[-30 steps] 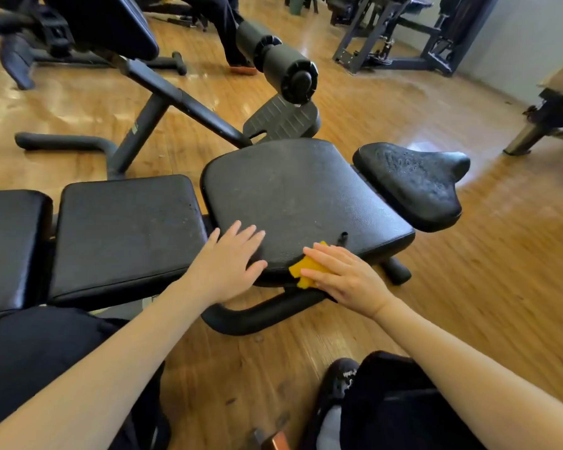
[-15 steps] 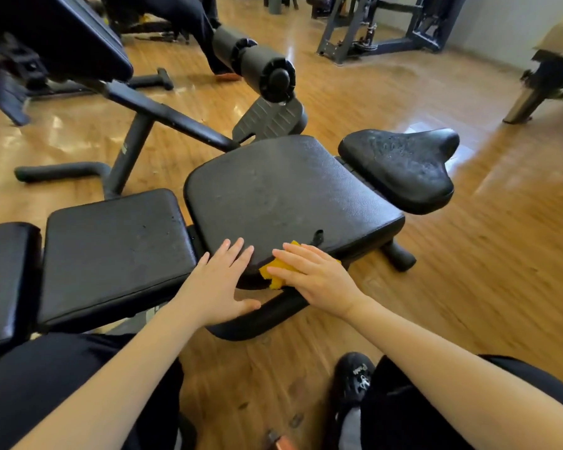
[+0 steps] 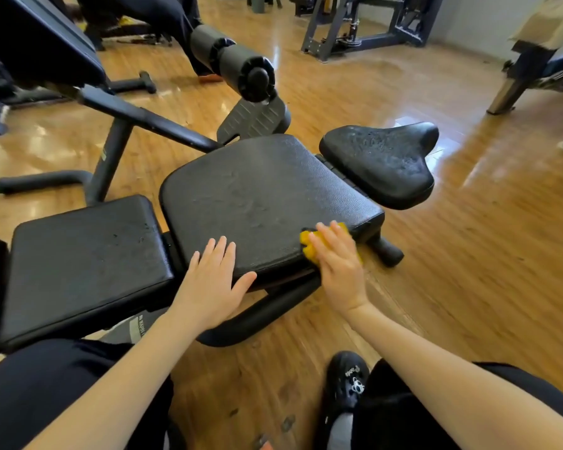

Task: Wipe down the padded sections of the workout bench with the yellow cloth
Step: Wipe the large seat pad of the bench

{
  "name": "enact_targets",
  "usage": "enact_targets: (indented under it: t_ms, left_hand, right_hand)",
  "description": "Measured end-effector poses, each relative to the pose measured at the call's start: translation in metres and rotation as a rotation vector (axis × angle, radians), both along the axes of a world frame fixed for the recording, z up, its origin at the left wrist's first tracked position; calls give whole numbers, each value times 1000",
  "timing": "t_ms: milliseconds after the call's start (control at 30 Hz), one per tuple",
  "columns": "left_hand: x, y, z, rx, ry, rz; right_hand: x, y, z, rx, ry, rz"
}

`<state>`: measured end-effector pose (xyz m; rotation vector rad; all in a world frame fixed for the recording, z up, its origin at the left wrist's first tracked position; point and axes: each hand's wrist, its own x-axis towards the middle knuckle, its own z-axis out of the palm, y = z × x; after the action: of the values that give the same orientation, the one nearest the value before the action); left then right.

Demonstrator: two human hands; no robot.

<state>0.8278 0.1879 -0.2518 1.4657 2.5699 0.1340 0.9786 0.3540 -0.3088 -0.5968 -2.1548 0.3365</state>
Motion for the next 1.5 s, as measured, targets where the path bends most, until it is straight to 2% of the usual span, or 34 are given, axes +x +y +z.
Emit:
enact_targets:
  t_ms: [100,233,333,400,500,633,700,800,933,1067,1200,1367,1500]
  left_hand:
    - [5,12,1,29,-46,49]
    - [14,30,-1,85,-63,116]
    - [18,40,0,106,-114,166]
    - [17,46,1,63,-119,127]
    - [10,56,6,-79,-54,-56]
    - [3,79,8,-40,-104,-119]
    - [4,91,3,20,-68,-104]
    - [5,97,-3,46,-11,-95]
    - [6,96,-2,43,-5,-93]
    - [7,96,0,51,-9,-94]
    - [3,96,2,41,-44,-101]
    - [3,96,-2,76,-19,-104]
    - [5,94,-4,87,-12,-103]
  right_hand:
    - [-8,-18,-3,200,-89,160]
    - [0,10,0,517,-256,206]
    - [10,31,-4,550,-306,156]
    - [15,40,-8,489,-290,123]
    - [30,68,-7,299,-261,32]
    - [35,86,5,-301,62,-125]
    - [25,80,7,-465,186,-178]
    - [12,54,3,-459,174,-174]
    - [9,19,0,-233,81,-28]
    - [17,34,3,-171,-11,17]
    - [17,68,4,-378,77,-105]
    - [11,94,21,-808,430,-253]
    - [-5,52,23,-845,476,-359]
